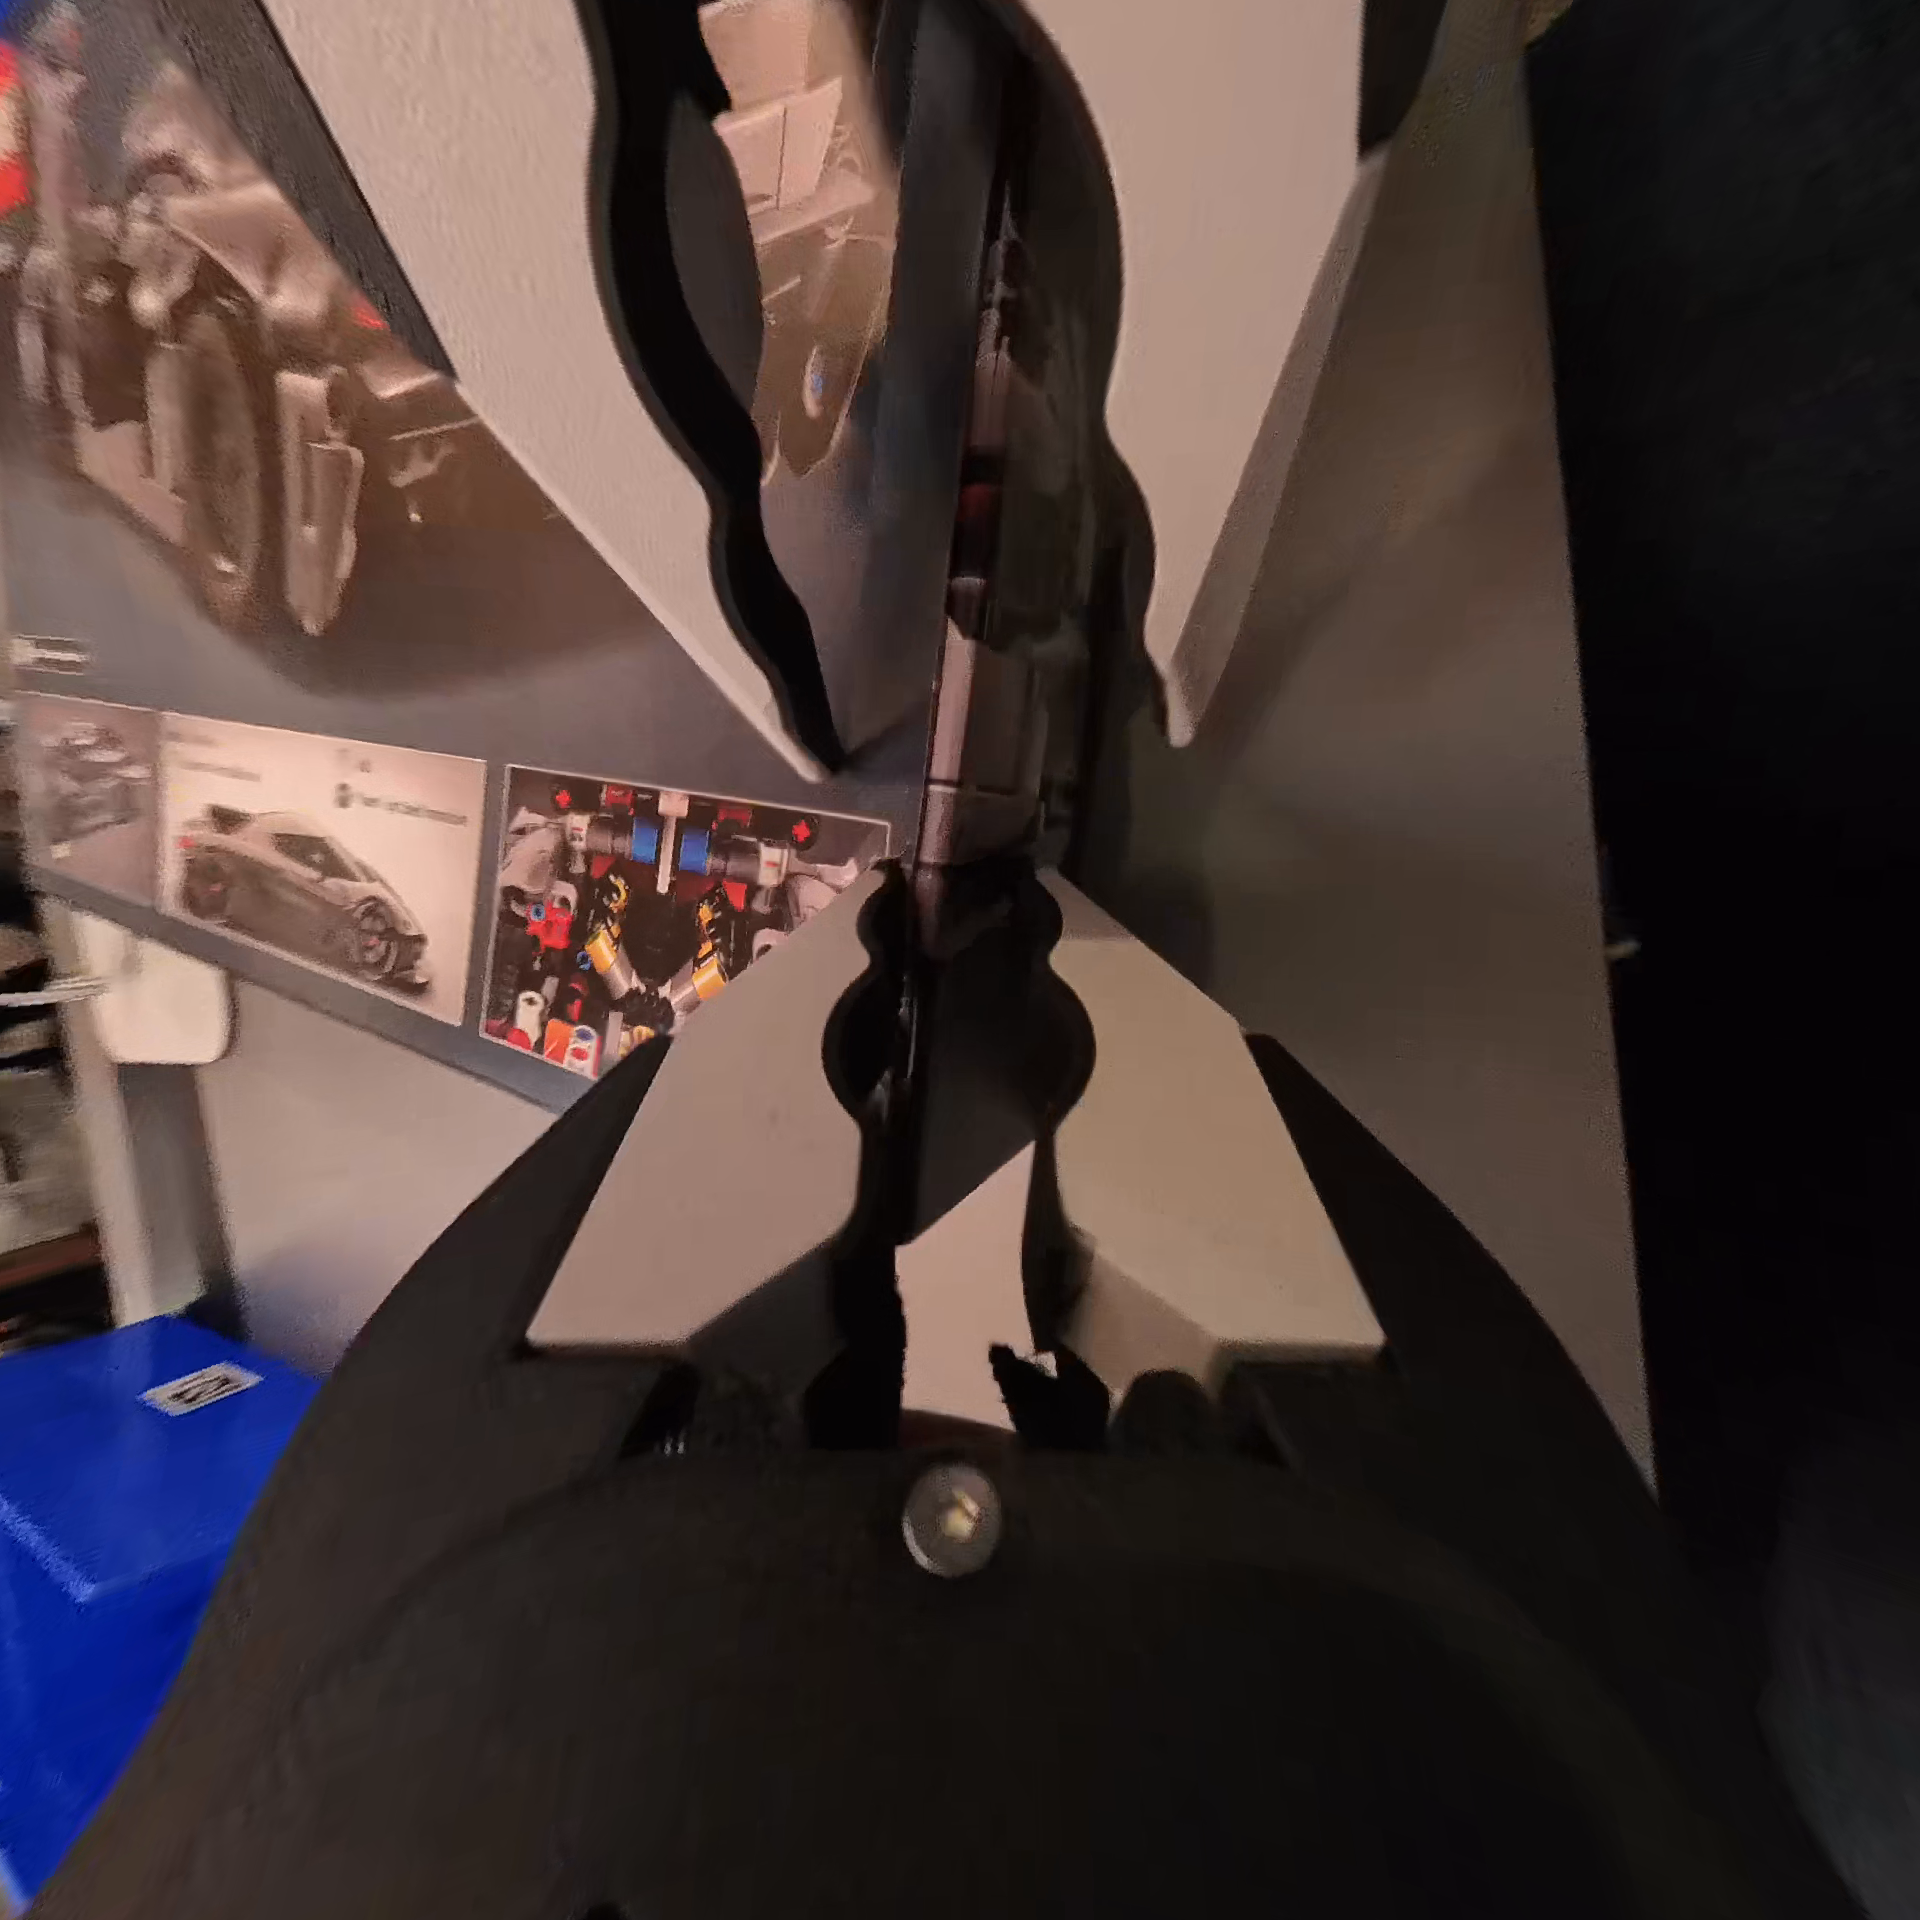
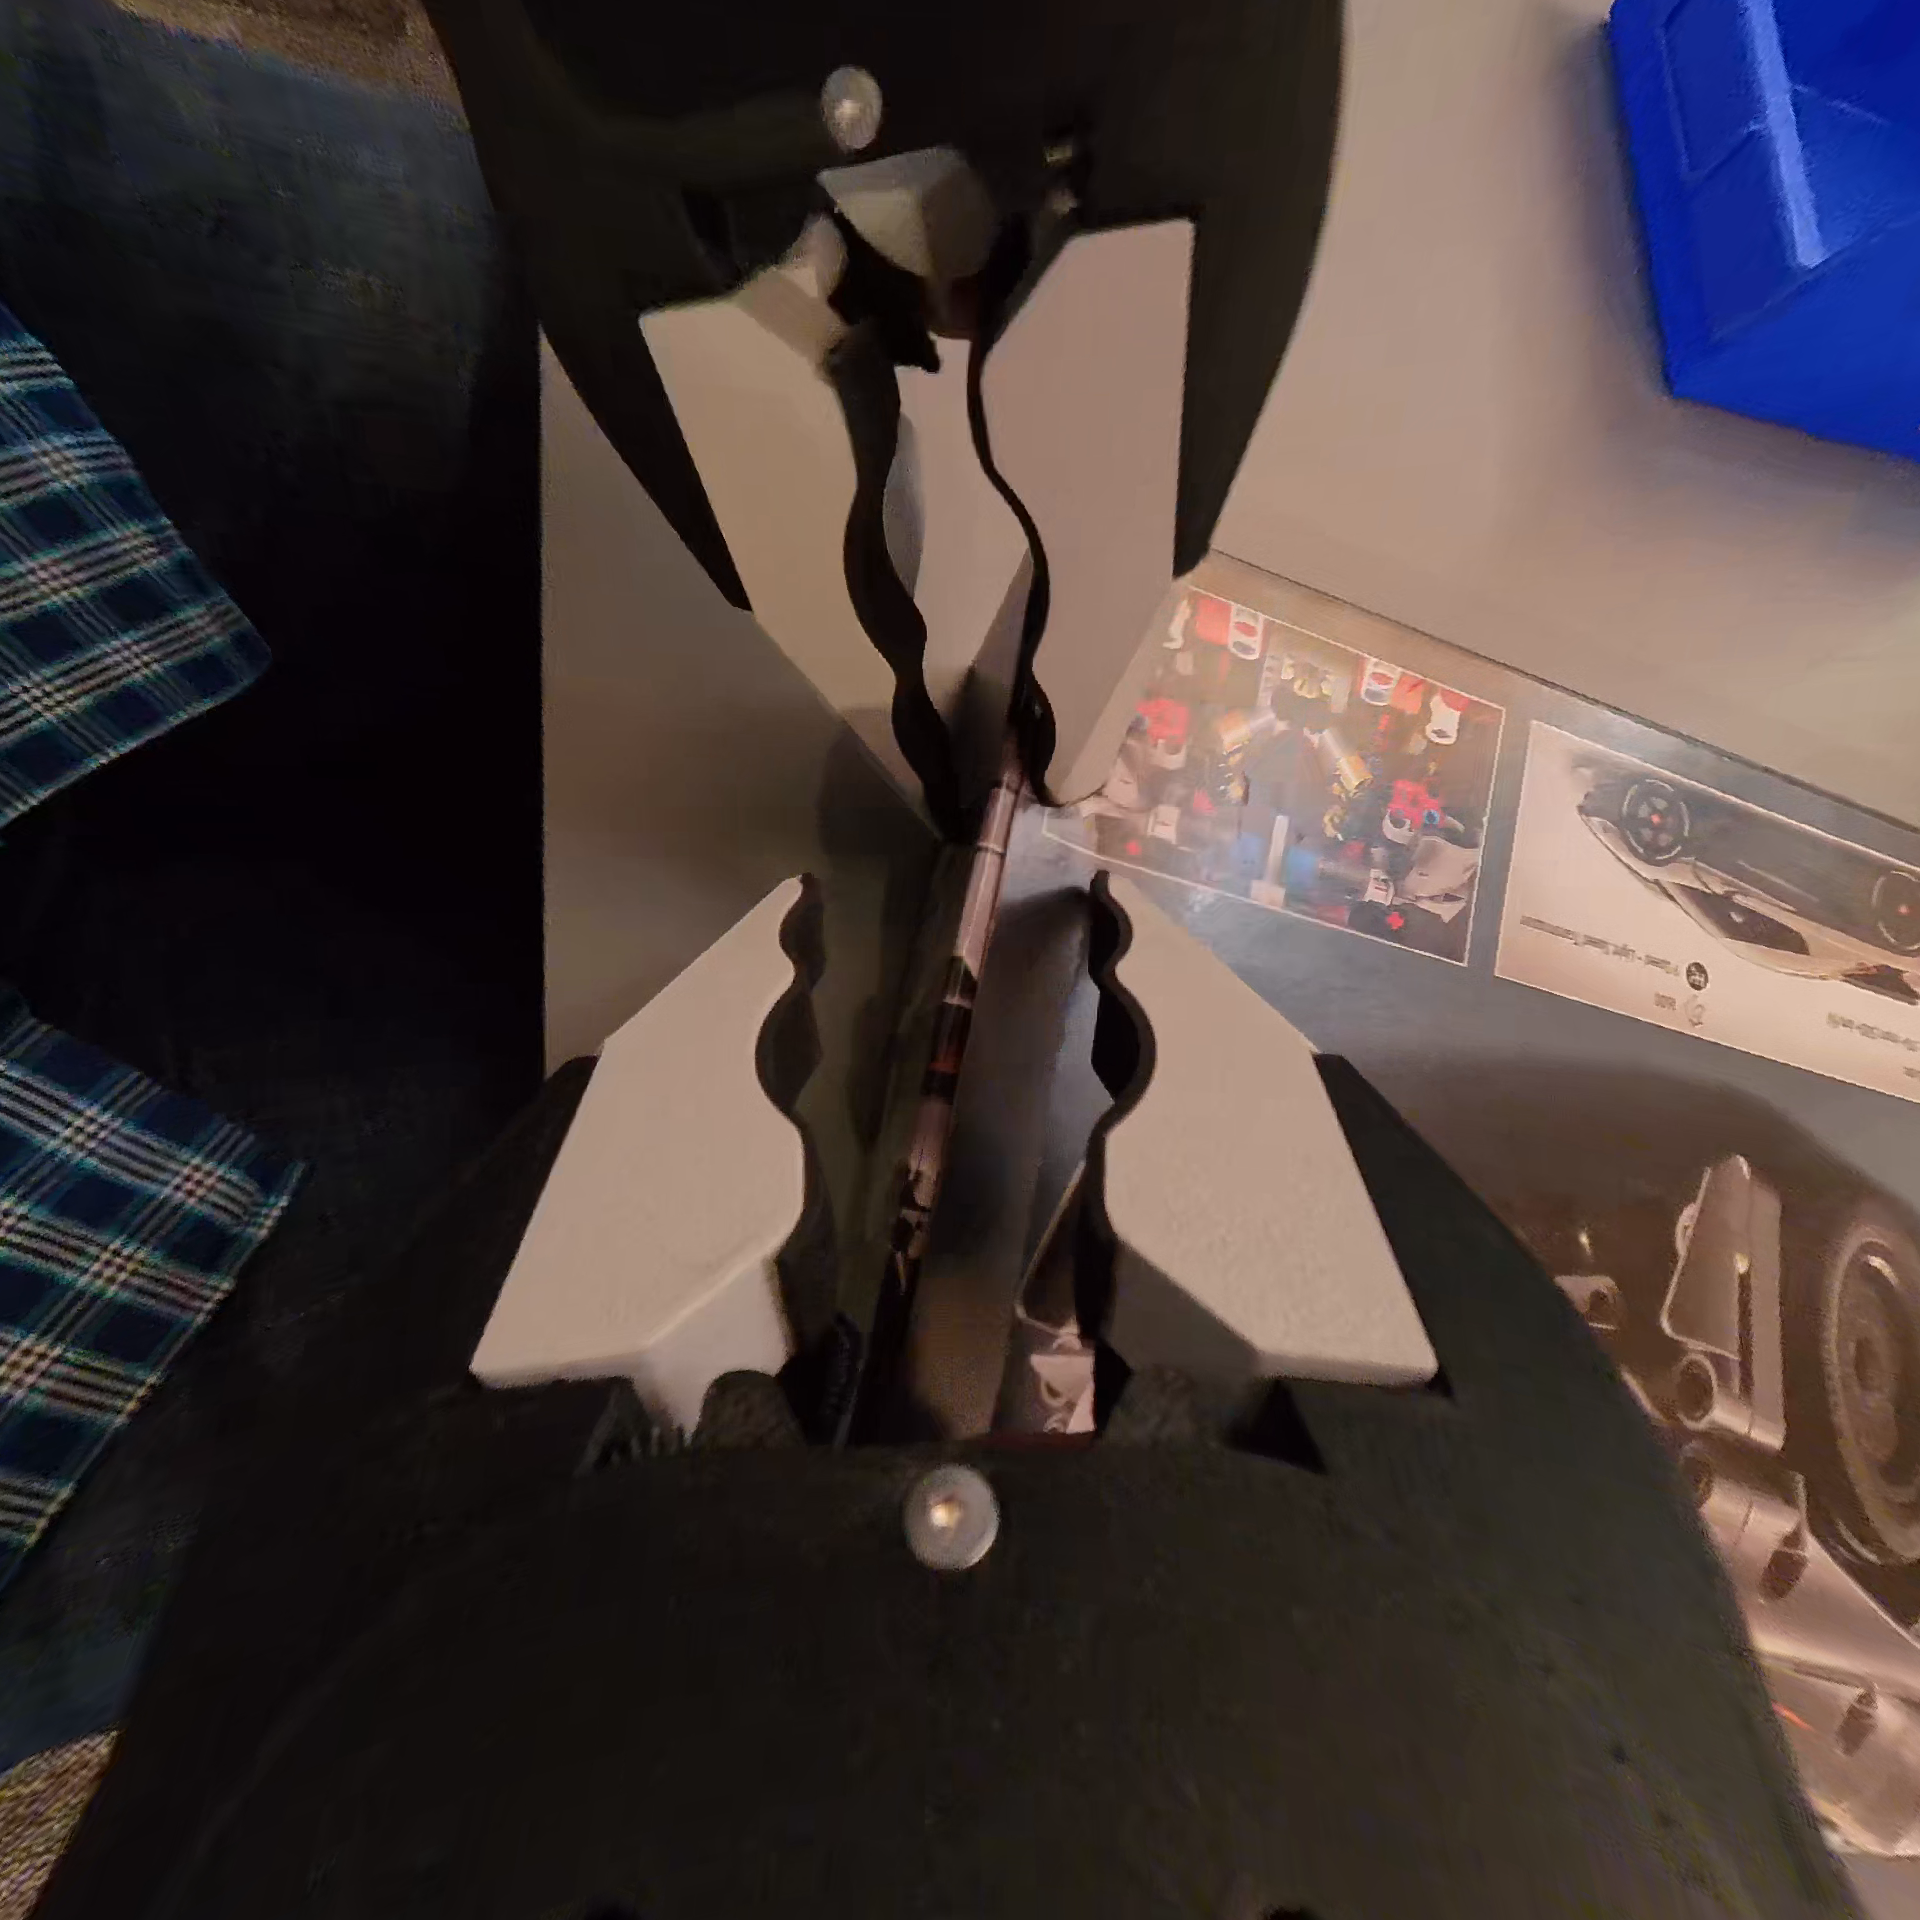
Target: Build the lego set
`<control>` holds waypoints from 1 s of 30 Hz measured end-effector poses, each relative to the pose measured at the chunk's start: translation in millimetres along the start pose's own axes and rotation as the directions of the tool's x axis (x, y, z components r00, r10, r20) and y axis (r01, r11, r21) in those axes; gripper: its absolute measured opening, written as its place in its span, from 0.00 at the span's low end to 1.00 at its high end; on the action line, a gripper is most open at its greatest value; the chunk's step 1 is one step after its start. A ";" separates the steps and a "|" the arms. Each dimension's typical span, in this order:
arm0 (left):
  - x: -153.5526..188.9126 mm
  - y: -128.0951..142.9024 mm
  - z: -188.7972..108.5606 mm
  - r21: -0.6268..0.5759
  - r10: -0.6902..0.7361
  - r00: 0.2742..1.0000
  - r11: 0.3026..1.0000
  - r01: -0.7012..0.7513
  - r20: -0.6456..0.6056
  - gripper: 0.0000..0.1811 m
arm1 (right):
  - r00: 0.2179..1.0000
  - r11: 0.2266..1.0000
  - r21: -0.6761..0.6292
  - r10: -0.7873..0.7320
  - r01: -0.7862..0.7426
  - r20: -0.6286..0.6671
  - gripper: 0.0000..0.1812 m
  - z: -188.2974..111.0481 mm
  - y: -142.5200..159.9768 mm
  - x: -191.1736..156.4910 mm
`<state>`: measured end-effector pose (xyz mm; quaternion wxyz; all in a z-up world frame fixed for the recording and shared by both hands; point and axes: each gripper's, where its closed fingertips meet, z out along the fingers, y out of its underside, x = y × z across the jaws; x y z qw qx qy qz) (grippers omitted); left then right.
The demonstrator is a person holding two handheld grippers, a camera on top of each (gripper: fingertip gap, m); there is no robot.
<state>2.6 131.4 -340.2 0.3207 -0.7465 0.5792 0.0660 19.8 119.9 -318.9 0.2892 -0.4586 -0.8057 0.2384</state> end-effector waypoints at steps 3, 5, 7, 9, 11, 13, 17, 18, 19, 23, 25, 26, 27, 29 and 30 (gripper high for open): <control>-1.0 -1.8 0.3 0.007 0.023 0.995 1.000 -0.024 0.096 0.11 | 1.000 1.000 -0.003 0.000 0.000 -0.022 0.27 -5.2 3.6 0.1; -1.5 -6.4 1.5 0.018 0.040 0.986 0.999 -0.044 0.161 0.12 | 0.999 1.000 -0.008 -0.002 0.002 -0.039 0.28 -7.1 6.0 -0.1; -2.0 -9.8 2.2 0.033 0.035 0.978 0.999 -0.043 0.207 0.13 | 0.996 1.000 -0.019 -0.022 0.021 -0.081 0.28 -9.7 9.0 0.8; -3.5 -12.2 2.5 0.035 0.053 0.961 0.997 -0.065 0.270 0.14 | 0.991 0.998 -0.036 -0.051 0.046 -0.127 0.29 -13.2 12.8 1.0; -5.7 -12.9 2.4 0.031 0.066 0.944 0.996 -0.080 0.324 0.15 | 0.986 0.998 -0.035 -0.052 0.047 -0.158 0.30 -19.5 14.6 0.6; -8.6 -13.3 2.7 0.032 0.049 0.928 0.997 -0.065 0.370 0.16 | 0.983 0.999 -0.028 -0.042 0.038 -0.177 0.31 -26.1 16.9 -0.9; -9.8 -14.4 2.9 0.041 0.026 0.921 0.998 -0.045 0.388 0.16 | 0.981 1.000 -0.021 0.005 -0.009 -0.194 0.33 -36.7 25.7 -4.8; -9.6 -14.4 2.9 0.039 0.015 0.924 0.999 -0.032 0.381 0.16 | 0.980 1.000 -0.011 0.019 -0.022 -0.198 0.33 -41.1 26.3 -5.9; -9.4 -14.2 2.7 0.032 0.011 0.929 0.999 -0.025 0.369 0.16 | 0.981 0.999 -0.003 0.038 -0.039 -0.193 0.33 -46.7 27.1 -8.1; -9.3 -16.0 1.5 0.074 -0.079 0.960 0.995 0.061 0.269 0.15 | 0.975 0.995 -0.011 0.097 -0.102 -0.200 0.33 -75.2 41.5 -10.4; -9.6 -15.8 1.2 0.084 -0.092 0.966 0.994 0.073 0.240 0.14 | 0.964 0.989 -0.021 0.141 -0.149 -0.224 0.29 -90.1 56.4 -8.0; -9.8 -15.7 0.9 0.090 -0.106 0.968 0.992 0.087 0.228 0.14 | 0.959 0.984 -0.027 0.166 -0.177 -0.229 0.27 -96.0 65.2 -7.9; -9.6 -16.1 0.6 0.099 -0.120 0.969 0.990 0.100 0.217 0.14 | 0.953 0.980 -0.042 0.179 -0.195 -0.243 0.27 -101.0 74.9 -7.6; -10.1 -14.0 -0.3 0.098 -0.129 0.969 0.989 0.110 0.209 0.14 | 0.943 0.973 -0.071 0.191 -0.218 -0.273 0.24 -109.3 91.1 -7.3; -9.4 -13.7 -0.2 0.093 -0.132 0.971 0.989 0.115 0.198 0.14 | 0.942 0.972 -0.078 0.194 -0.223 -0.273 0.22 -111.9 95.6 -8.9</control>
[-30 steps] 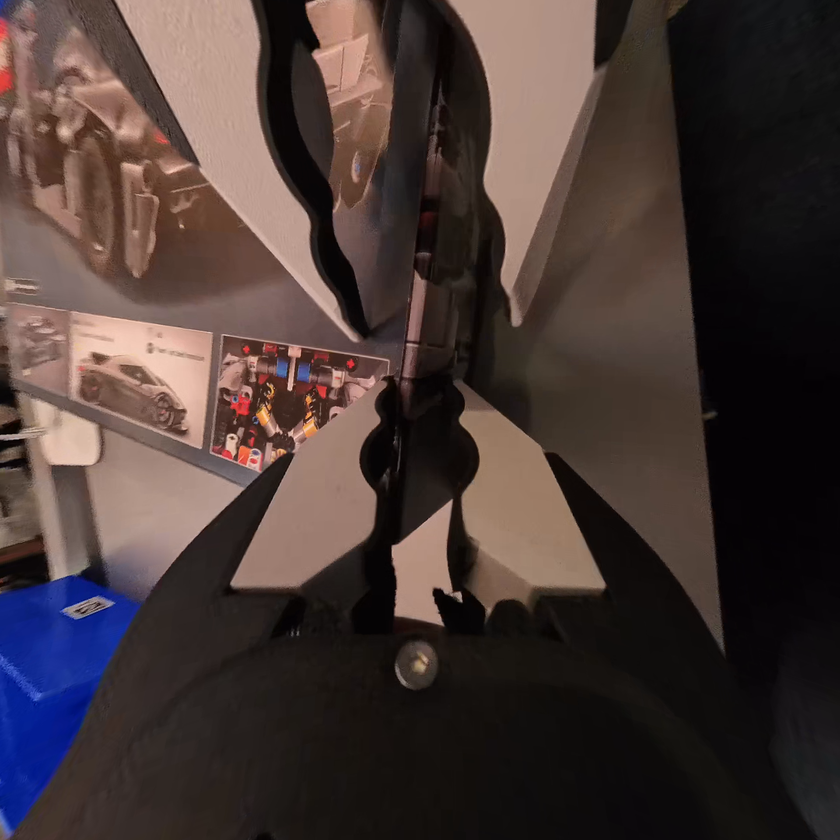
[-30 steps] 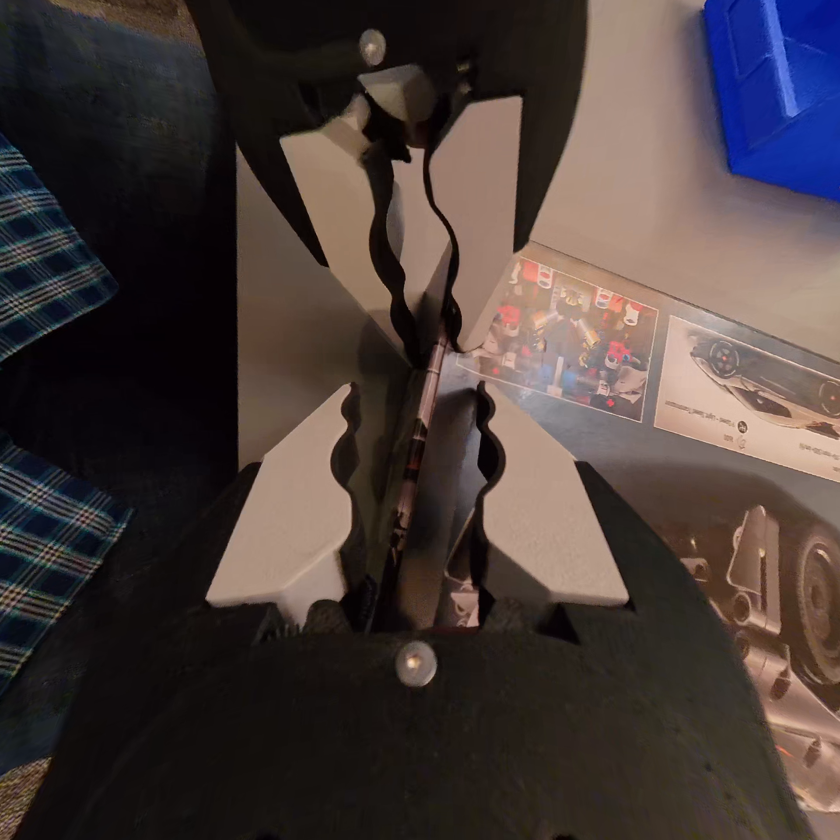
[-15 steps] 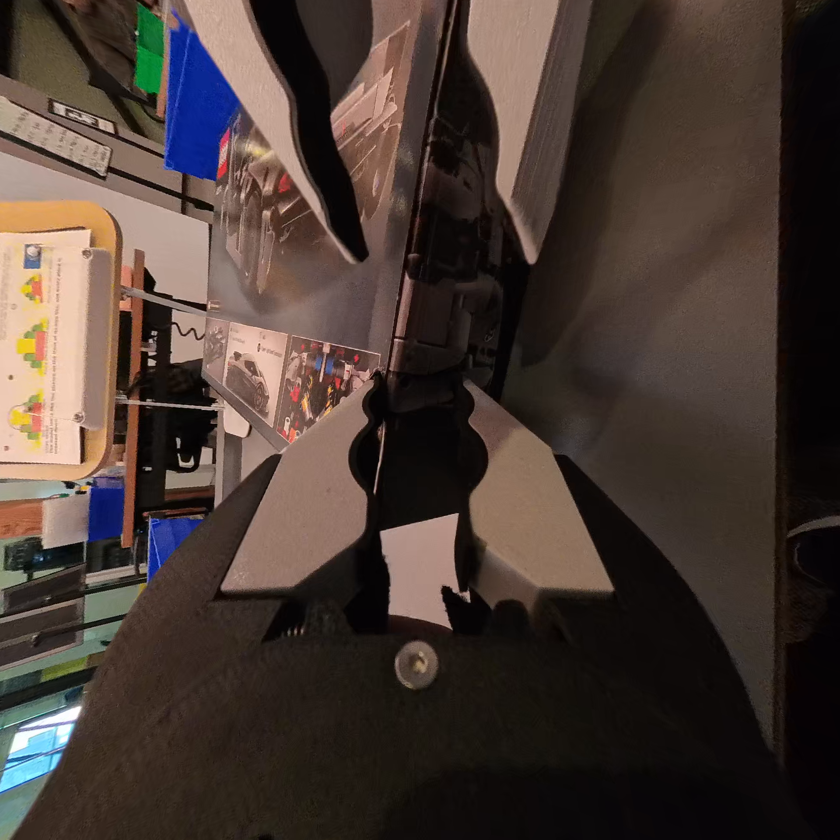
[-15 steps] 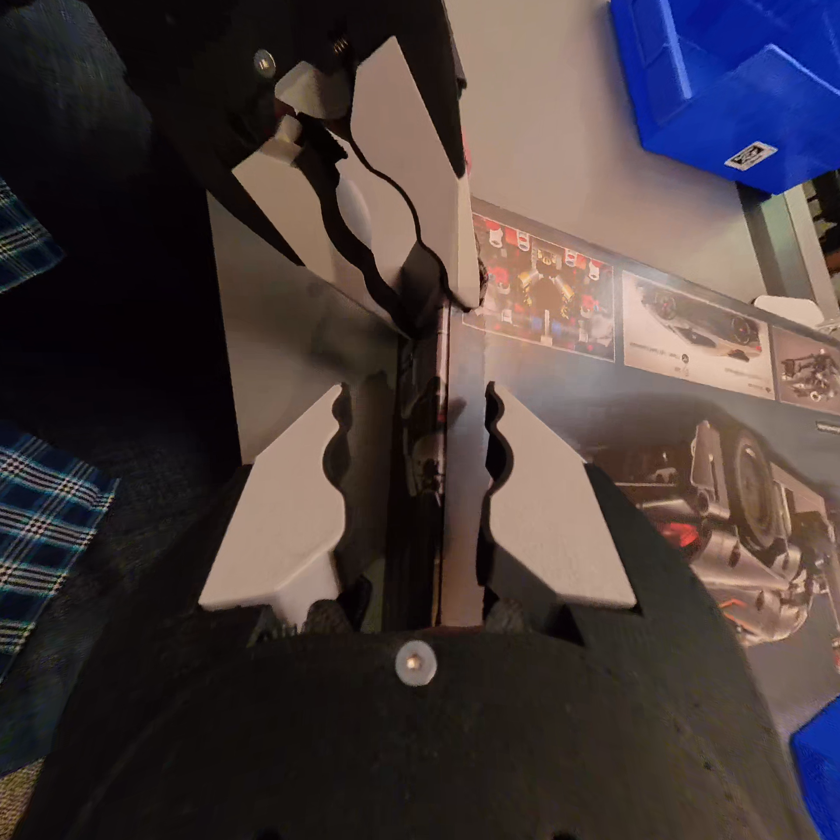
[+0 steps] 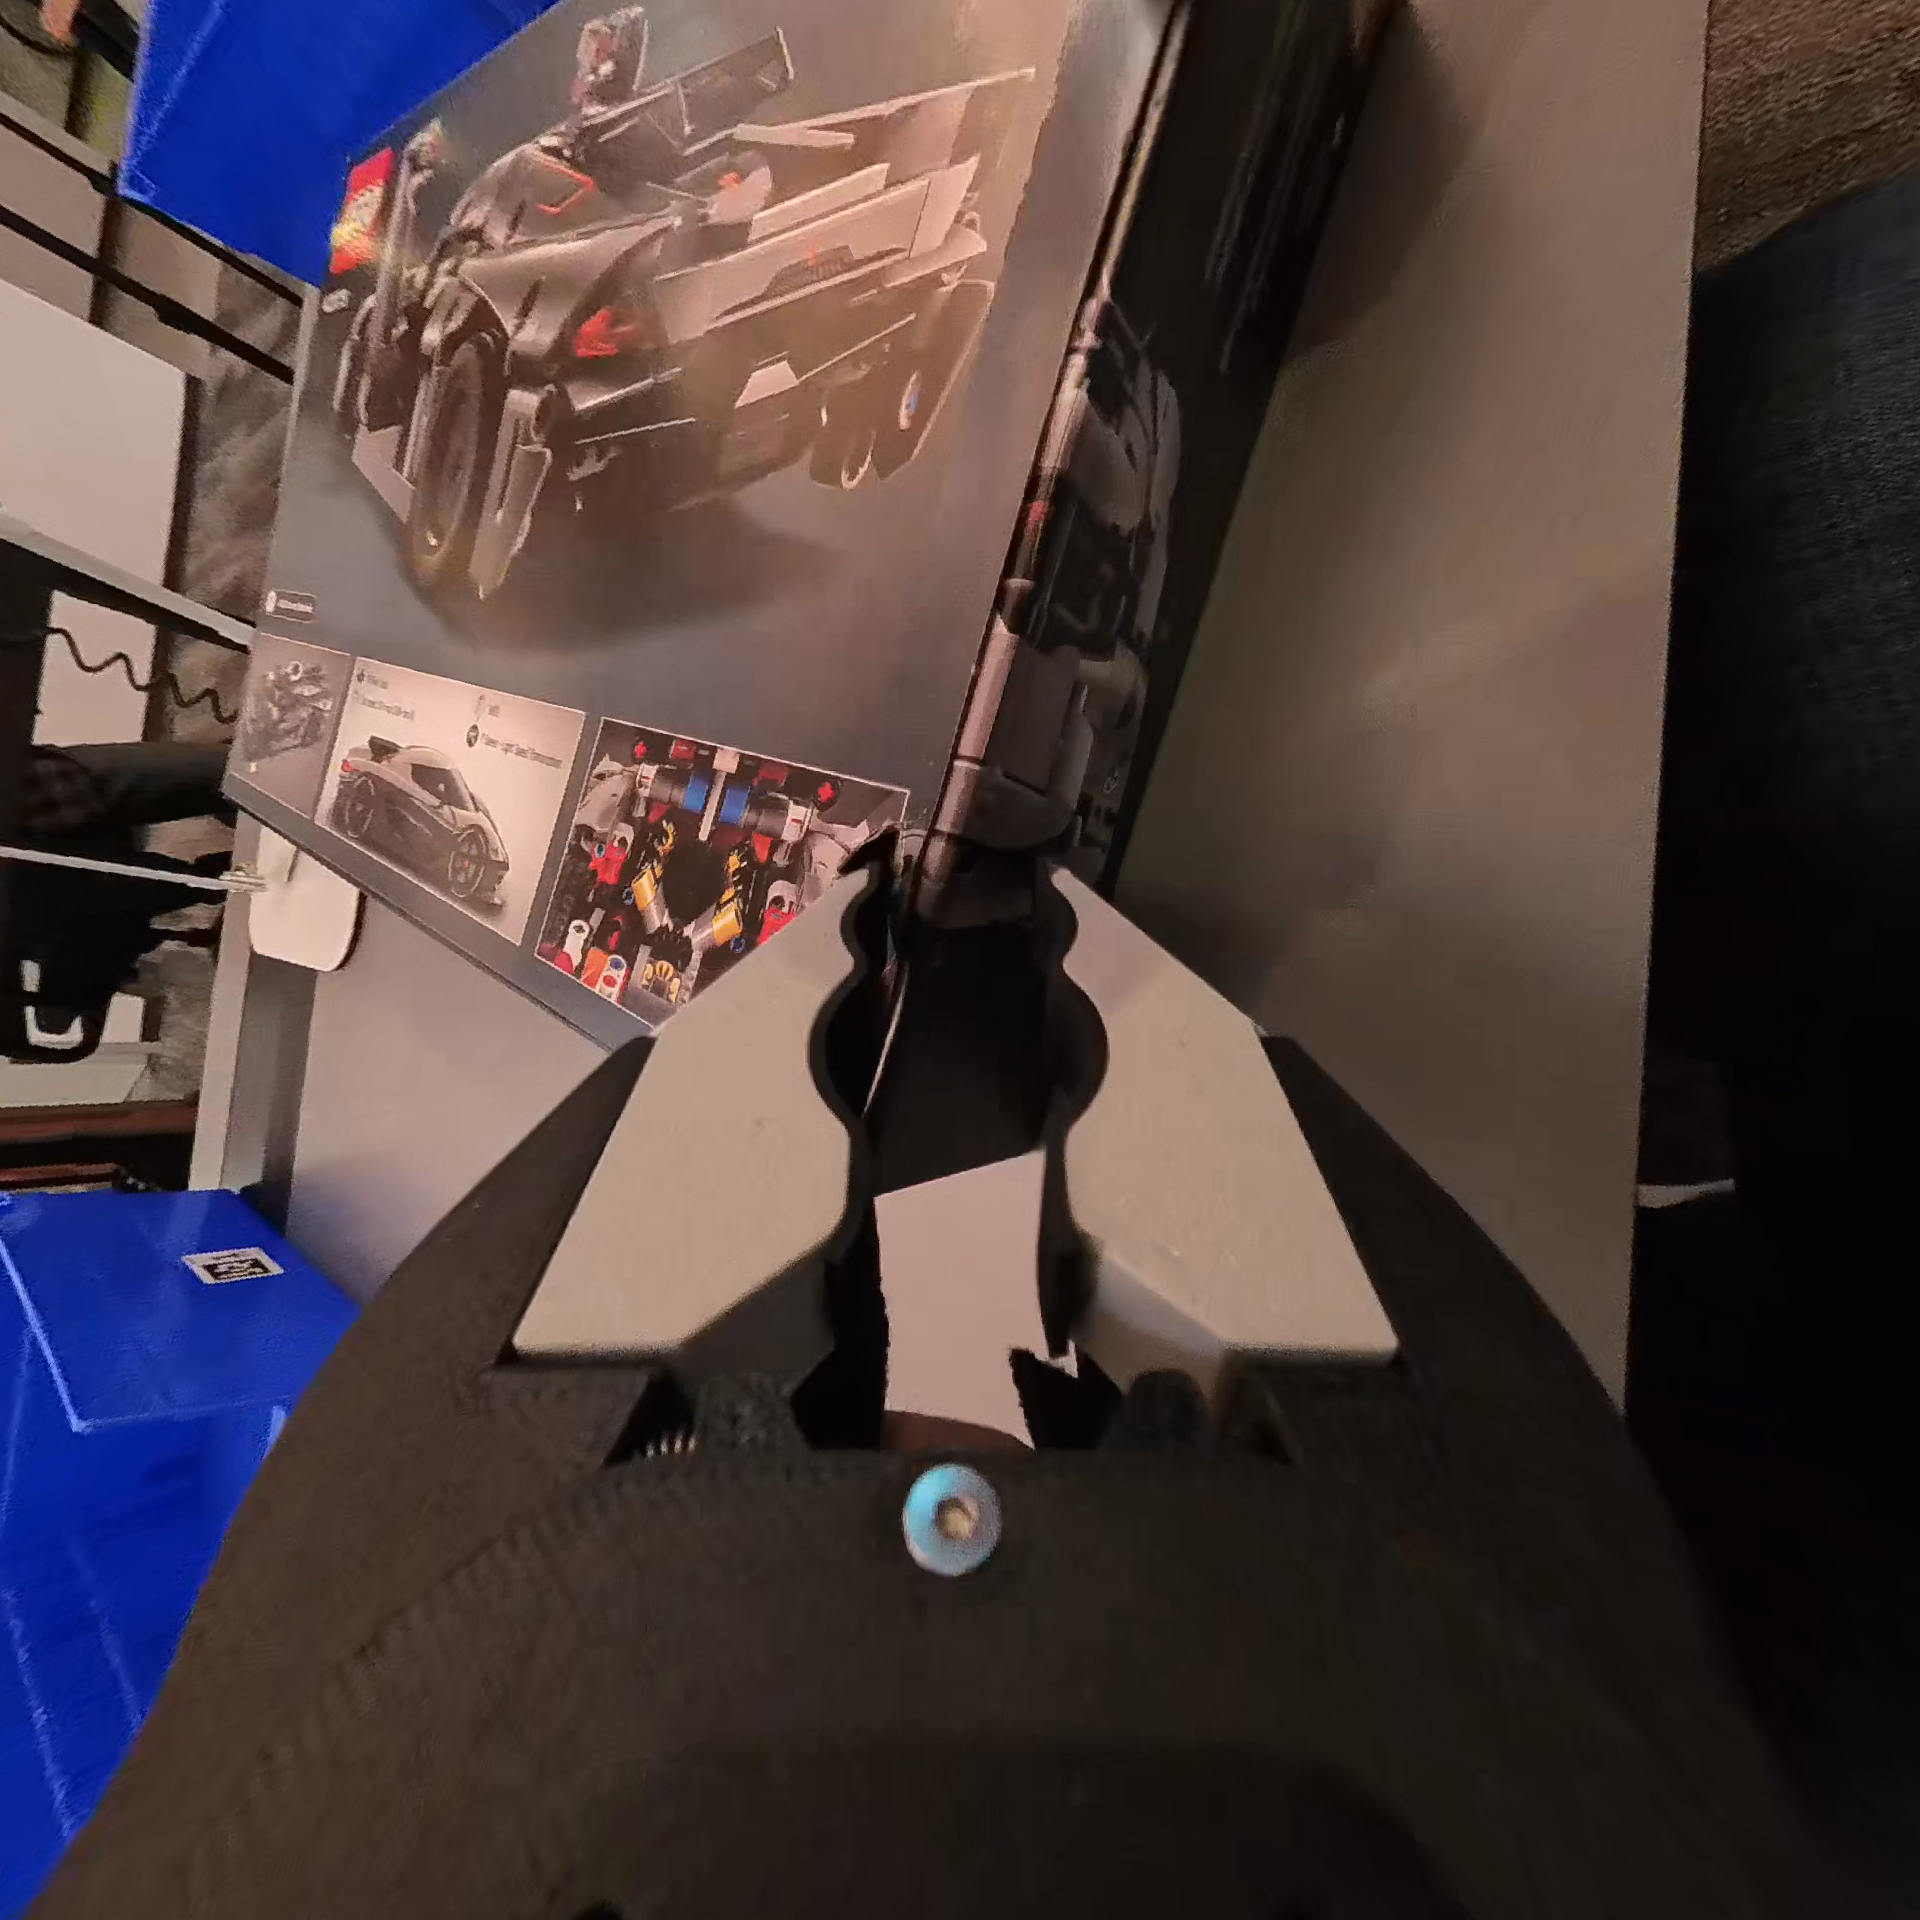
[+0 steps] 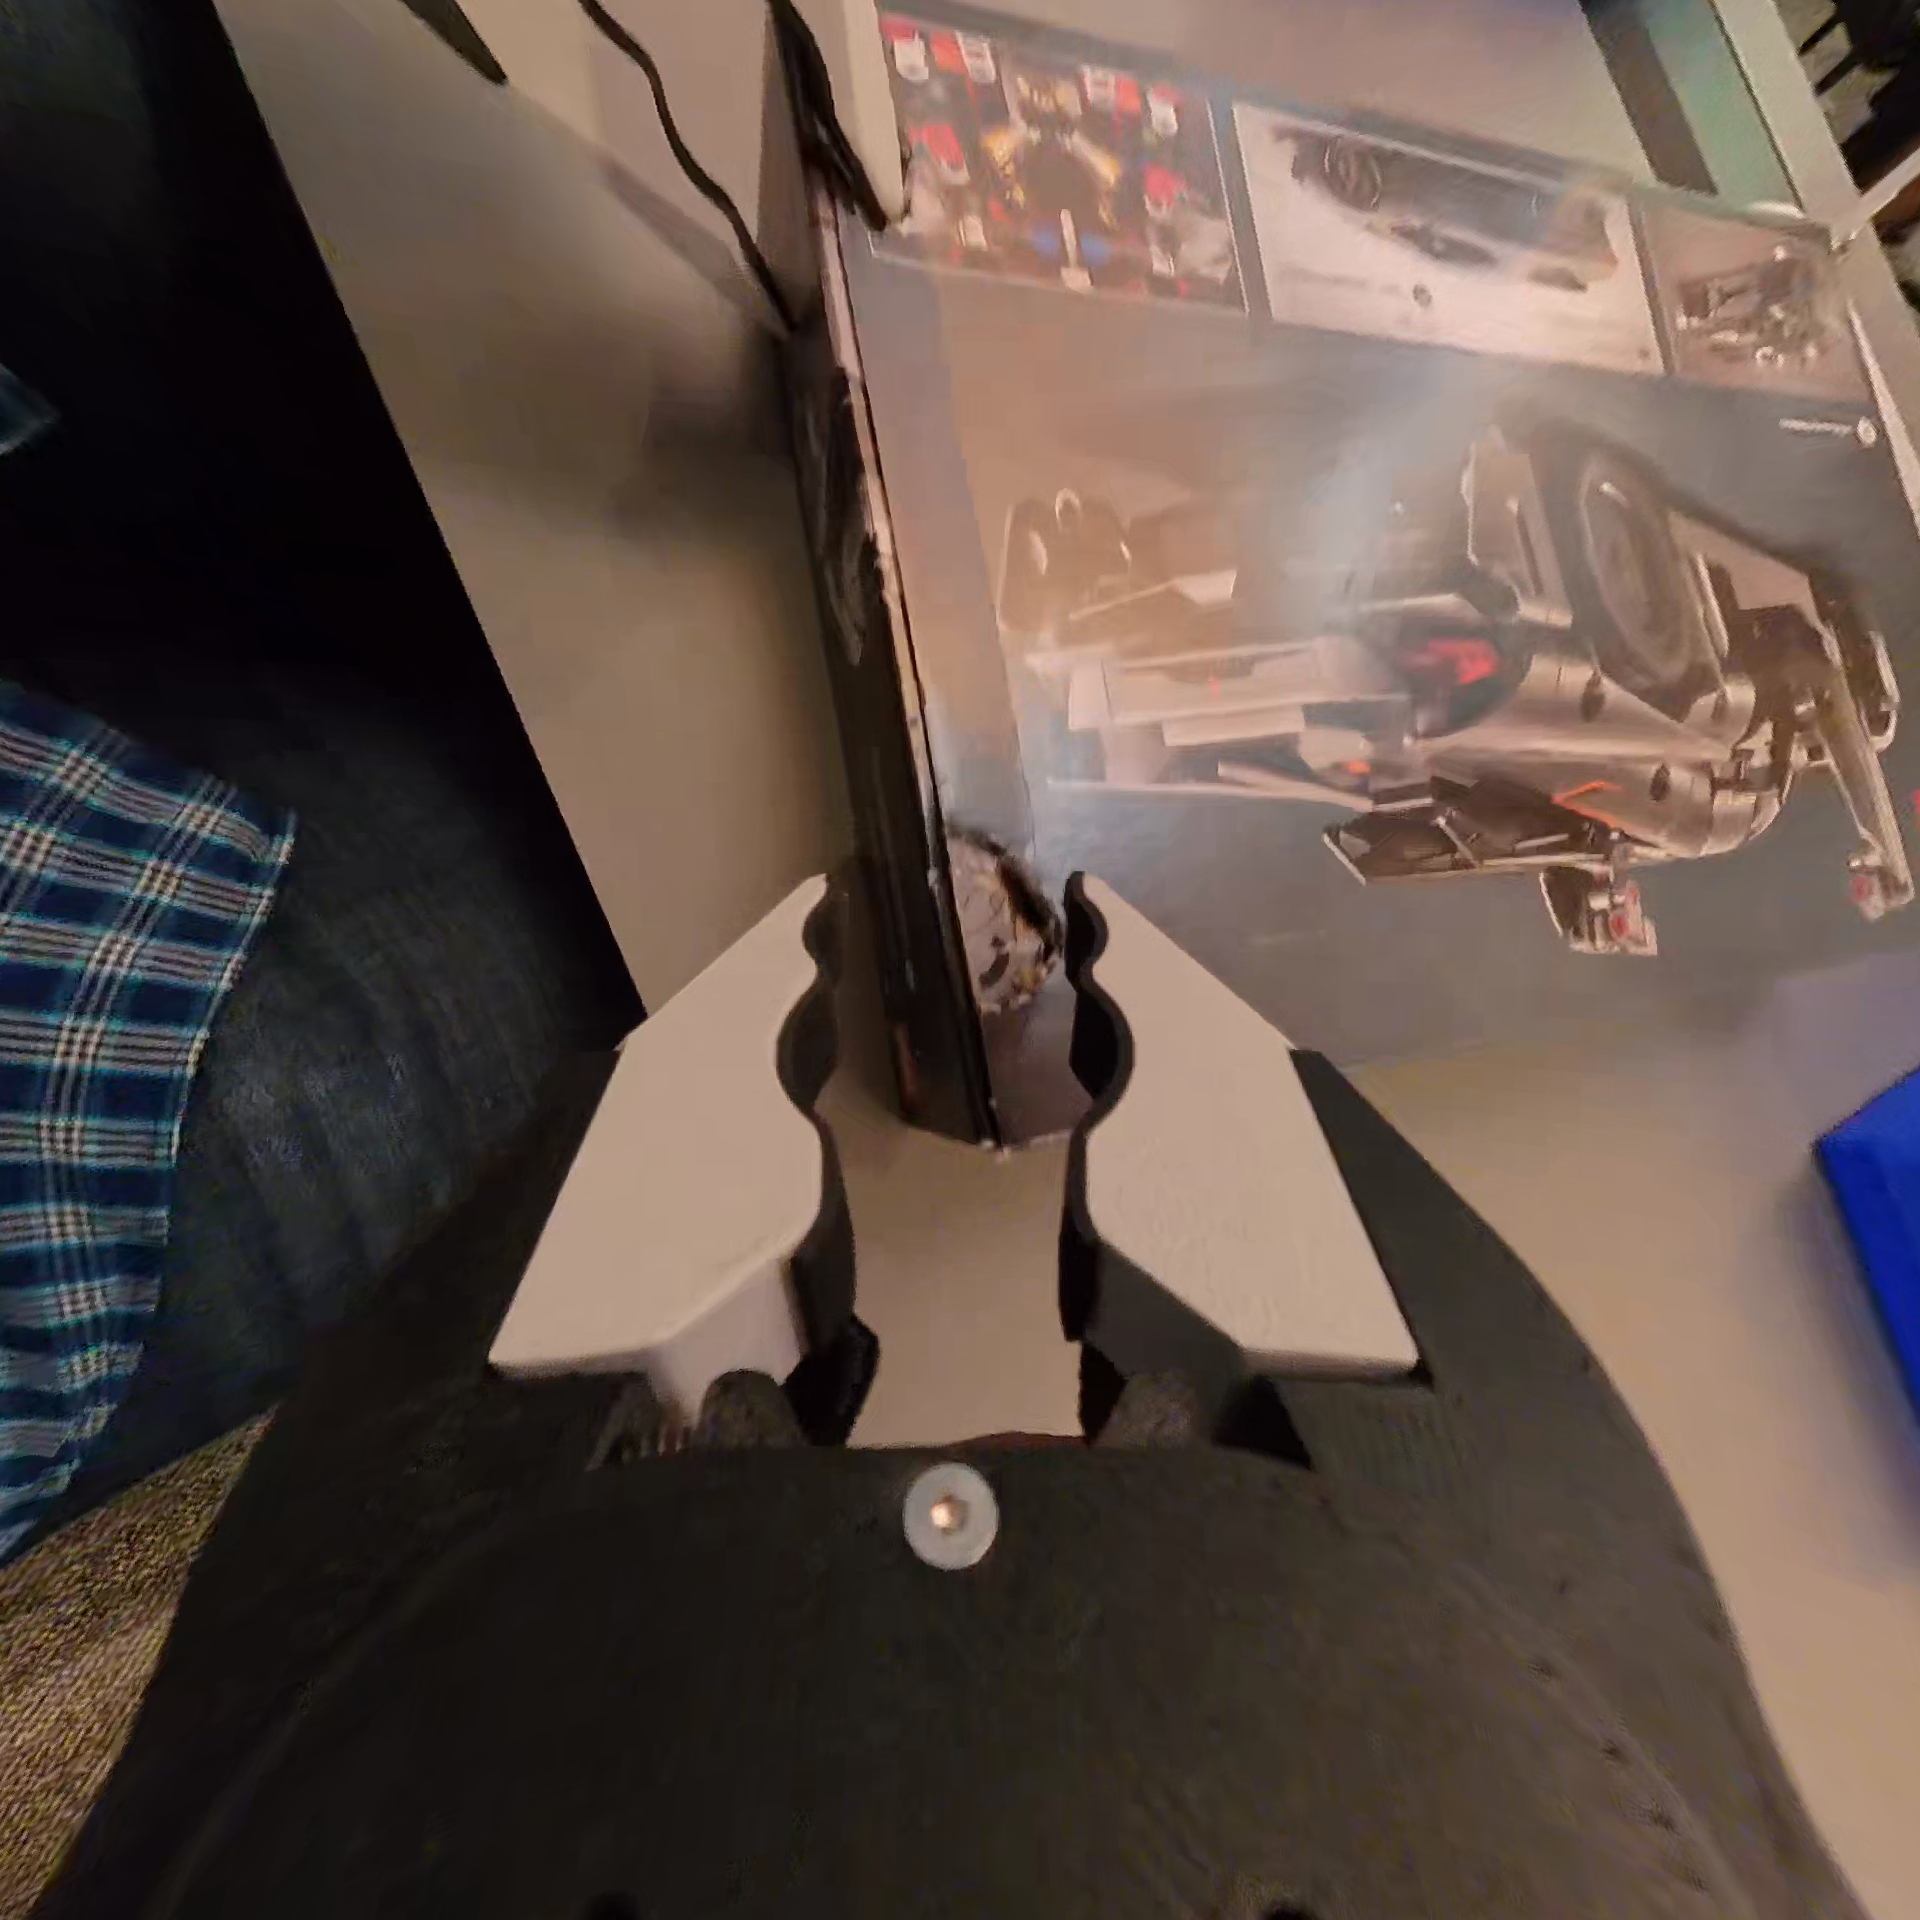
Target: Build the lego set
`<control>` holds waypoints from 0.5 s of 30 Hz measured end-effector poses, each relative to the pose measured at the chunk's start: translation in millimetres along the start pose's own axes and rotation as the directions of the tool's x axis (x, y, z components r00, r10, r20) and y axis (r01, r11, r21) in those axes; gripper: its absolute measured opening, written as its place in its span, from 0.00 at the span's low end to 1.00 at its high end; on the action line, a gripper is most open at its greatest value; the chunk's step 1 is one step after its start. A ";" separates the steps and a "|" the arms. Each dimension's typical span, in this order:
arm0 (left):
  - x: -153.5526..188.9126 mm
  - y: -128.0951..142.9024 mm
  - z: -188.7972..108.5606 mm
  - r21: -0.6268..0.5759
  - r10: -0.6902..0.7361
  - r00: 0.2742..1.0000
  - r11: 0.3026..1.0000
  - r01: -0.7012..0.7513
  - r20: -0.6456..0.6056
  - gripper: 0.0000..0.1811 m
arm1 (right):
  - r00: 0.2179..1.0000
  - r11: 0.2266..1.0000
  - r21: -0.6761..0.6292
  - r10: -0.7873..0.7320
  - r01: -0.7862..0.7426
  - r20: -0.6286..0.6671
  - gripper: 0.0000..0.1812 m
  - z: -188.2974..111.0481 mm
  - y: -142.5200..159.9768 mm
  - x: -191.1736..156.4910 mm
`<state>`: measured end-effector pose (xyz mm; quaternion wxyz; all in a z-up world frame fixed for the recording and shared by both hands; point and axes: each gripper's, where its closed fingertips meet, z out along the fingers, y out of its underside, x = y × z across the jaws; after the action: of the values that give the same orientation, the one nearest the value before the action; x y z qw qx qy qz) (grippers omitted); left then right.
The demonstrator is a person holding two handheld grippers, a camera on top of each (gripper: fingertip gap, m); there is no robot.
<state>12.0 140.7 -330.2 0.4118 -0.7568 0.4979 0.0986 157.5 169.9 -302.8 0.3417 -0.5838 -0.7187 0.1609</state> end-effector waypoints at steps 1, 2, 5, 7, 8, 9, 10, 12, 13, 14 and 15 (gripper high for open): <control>0.8 0.3 0.0 -0.009 0.001 1.000 1.000 -0.001 -0.013 0.14 | 1.000 1.000 -0.012 -0.001 0.001 0.008 0.20 -1.1 4.1 -1.3; 1.9 0.2 0.0 -0.018 -0.002 1.000 1.000 0.002 -0.030 0.15 | 1.000 0.999 -0.034 -0.008 0.008 0.019 0.19 -0.4 8.7 -3.2; 2.2 0.6 -0.3 -0.034 -0.006 0.998 0.999 0.004 -0.064 0.14 | 0.997 0.993 -0.092 -0.072 0.075 0.035 0.18 6.0 15.2 -8.4; 3.8 0.7 0.6 -0.042 -0.005 0.996 0.999 0.001 -0.084 0.15 | 0.995 0.989 -0.119 -0.085 0.090 0.046 0.19 9.0 15.6 -9.1; 4.7 1.4 2.6 -0.052 -0.002 0.996 0.999 -0.003 -0.092 0.15 | 0.994 0.986 -0.128 -0.101 0.106 0.049 0.19 11.6 15.5 -9.7; 6.6 1.5 4.9 -0.060 -0.004 0.994 0.998 -0.003 -0.106 0.17 | 0.992 0.981 -0.151 -0.115 0.122 0.055 0.21 15.4 17.4 -11.6; 5.7 1.1 6.5 -0.064 -0.004 0.994 0.998 -0.003 -0.105 0.15 | 0.989 0.974 -0.174 -0.134 0.143 0.060 0.24 19.5 19.4 -14.0; 5.1 1.6 6.6 -0.077 -0.013 0.992 0.997 0.003 -0.125 0.13 | 0.986 0.966 -0.200 -0.158 0.165 0.053 0.22 26.2 22.8 -14.5; 5.1 1.6 6.7 -0.078 -0.013 0.991 0.997 0.003 -0.132 0.12 | 0.986 0.965 -0.205 -0.160 0.166 0.045 0.20 26.6 22.4 -12.6; 5.3 1.5 6.9 -0.080 -0.014 0.990 0.997 0.003 -0.137 0.12 | 0.988 0.967 -0.204 -0.149 0.155 0.044 0.18 27.0 21.5 -11.4; 5.5 1.7 6.8 -0.085 -0.017 0.989 0.996 0.005 -0.146 0.12 | 0.989 0.968 -0.203 -0.143 0.150 0.047 0.15 27.3 20.8 -9.9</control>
<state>15.0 141.6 -338.5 0.3423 -0.7815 0.5180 0.0613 155.0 170.6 -338.4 0.2790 -0.5587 -0.7780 0.0691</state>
